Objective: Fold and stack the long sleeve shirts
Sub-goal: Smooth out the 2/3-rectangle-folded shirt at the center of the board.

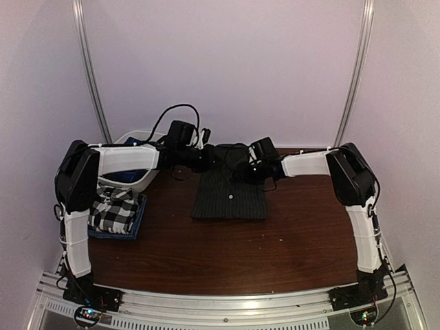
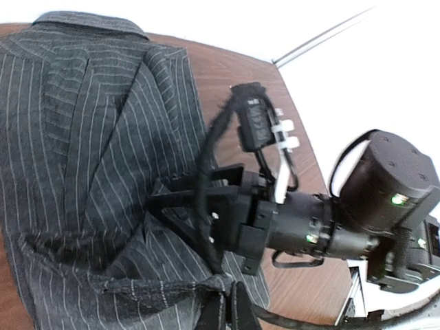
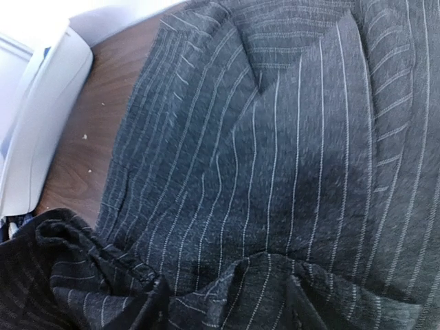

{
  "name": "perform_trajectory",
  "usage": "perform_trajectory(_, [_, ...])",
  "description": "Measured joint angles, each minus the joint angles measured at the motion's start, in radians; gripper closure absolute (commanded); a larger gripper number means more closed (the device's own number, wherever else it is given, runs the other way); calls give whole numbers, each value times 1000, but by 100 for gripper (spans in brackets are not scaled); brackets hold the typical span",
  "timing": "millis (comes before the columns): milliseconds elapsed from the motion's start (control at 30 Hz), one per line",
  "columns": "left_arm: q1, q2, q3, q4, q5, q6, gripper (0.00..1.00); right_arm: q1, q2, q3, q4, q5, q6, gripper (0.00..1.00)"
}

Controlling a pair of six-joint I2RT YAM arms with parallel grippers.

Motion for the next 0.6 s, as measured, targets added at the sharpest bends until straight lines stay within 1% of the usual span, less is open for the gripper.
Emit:
perform_trajectory(67, [0, 44, 50, -4, 1, 8, 96, -10, -19, 0, -7, 0, 3, 31])
perform_trajectory(133, [0, 102, 106, -22, 5, 18, 91, -23, -60, -1, -23, -3, -2, 25])
perform_trajectory(233, [0, 175, 163, -43, 19, 29, 80, -39, -134, -4, -30, -1, -3, 24])
perform_trajectory(367, [0, 270, 222, -57, 50, 36, 64, -49, -243, -31, -24, -2, -19, 27])
perform_trajectory(467, [0, 306, 241, -82, 63, 42, 57, -46, -311, -87, -12, -14, -30, 31])
perform_trajectory(600, [5, 318, 280, -105, 68, 48, 47, -21, -336, -157, -2, -37, -55, 39])
